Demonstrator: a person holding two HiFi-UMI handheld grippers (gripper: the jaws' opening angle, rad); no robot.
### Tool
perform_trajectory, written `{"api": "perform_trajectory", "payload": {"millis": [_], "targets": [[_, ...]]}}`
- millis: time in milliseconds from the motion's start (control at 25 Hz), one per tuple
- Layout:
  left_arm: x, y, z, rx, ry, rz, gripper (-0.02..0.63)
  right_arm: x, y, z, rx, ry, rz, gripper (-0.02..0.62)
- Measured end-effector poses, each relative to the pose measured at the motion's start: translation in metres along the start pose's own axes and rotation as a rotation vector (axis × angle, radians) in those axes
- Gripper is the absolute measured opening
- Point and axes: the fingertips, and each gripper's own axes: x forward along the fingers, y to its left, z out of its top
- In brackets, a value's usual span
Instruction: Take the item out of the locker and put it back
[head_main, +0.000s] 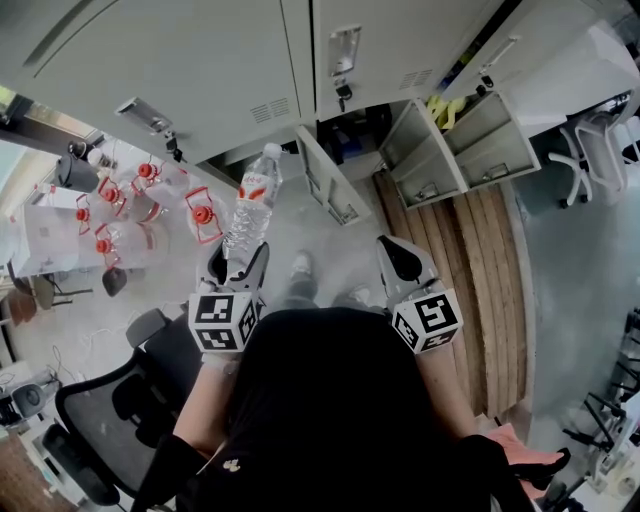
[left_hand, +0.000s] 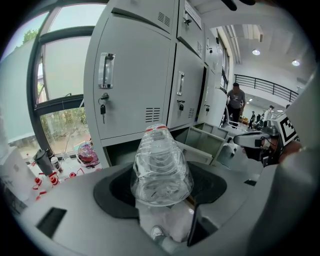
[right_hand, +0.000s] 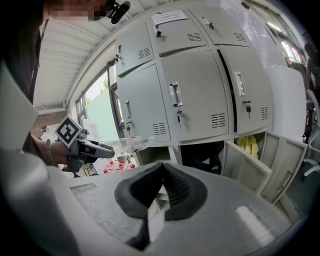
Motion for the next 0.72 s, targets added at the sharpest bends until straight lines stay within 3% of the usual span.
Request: {"api": "perform_trajectory", "payload": {"millis": [720], "targets": [[0.070,0.034,-0.049,-0.018,0.102,-0.048,0.291,0.002,0.016,0.004,-0.025,0.041,-0.060,-0.003]]}}
